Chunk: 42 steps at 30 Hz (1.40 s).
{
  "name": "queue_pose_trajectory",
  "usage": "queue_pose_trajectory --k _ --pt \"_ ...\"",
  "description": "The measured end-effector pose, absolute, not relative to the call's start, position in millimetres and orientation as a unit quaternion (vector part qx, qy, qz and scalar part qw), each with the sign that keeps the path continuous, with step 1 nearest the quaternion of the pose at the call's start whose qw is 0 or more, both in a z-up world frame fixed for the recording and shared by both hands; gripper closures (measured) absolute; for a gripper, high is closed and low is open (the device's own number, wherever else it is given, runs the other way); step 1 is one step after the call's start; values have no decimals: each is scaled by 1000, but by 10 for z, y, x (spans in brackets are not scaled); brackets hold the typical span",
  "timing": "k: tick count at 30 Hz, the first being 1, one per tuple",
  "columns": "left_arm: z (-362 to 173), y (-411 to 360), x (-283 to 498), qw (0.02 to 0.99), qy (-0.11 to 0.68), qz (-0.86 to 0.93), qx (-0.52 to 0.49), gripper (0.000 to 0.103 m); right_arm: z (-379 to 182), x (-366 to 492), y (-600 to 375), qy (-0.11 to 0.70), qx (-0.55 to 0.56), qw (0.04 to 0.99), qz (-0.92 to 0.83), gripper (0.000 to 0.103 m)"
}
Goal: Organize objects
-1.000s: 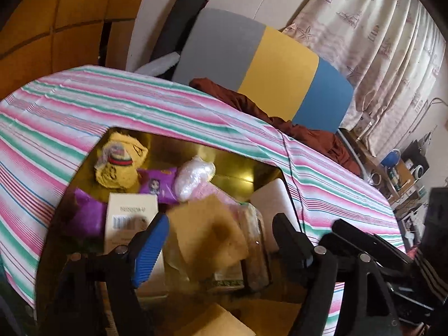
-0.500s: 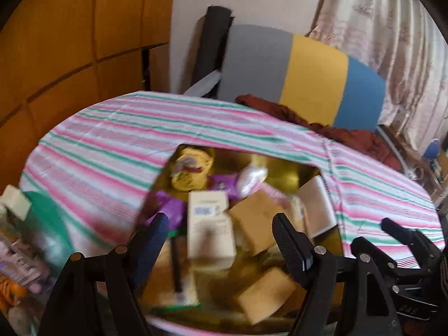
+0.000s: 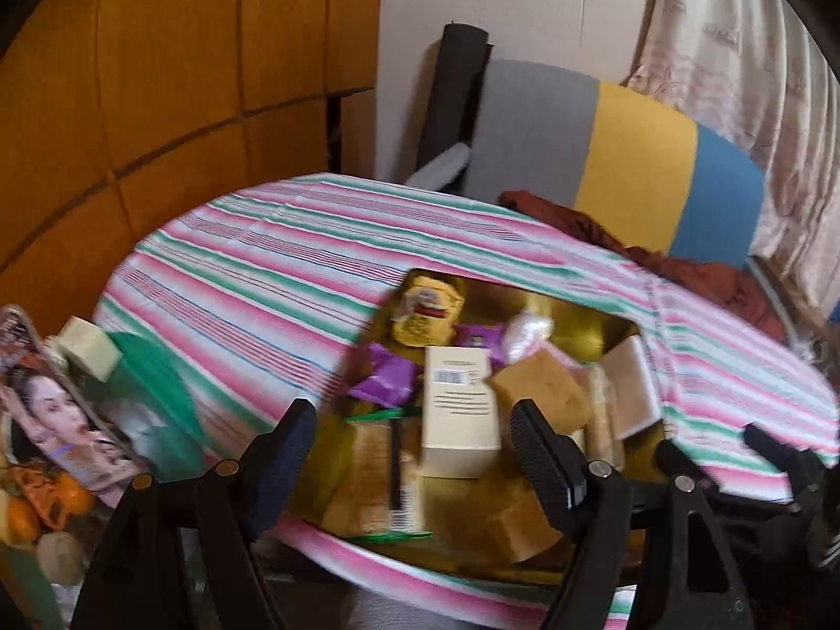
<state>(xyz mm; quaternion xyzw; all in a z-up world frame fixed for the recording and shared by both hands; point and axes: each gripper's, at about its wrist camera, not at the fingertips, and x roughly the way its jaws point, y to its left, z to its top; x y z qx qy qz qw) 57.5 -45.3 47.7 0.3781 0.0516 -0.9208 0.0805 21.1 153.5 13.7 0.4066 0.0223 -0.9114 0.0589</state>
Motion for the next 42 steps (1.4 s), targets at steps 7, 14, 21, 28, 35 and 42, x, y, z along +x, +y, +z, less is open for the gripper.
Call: queue_pose_trajectory --k 7,14,21,28,35,42 --pt "443 -397 640 102 19 -916 387 26 248 222 1451 15 420 42 -906 0" --pt "419 -369 649 105 20 -912 395 26 303 293 1411 29 409 18 -912 0" --pt "367 -380 640 96 27 -901 422 32 282 297 1400 23 413 12 -910 0" --pt "324 -334 635 92 19 -898 430 38 270 326 1348 36 409 0 -912 0" --pt "277 -349 624 90 27 -893 440 39 268 331 1330 43 402 -9 -915 0" --pt "266 -334 630 92 21 -895 436 44 220 318 1322 56 407 -18 -912 0"
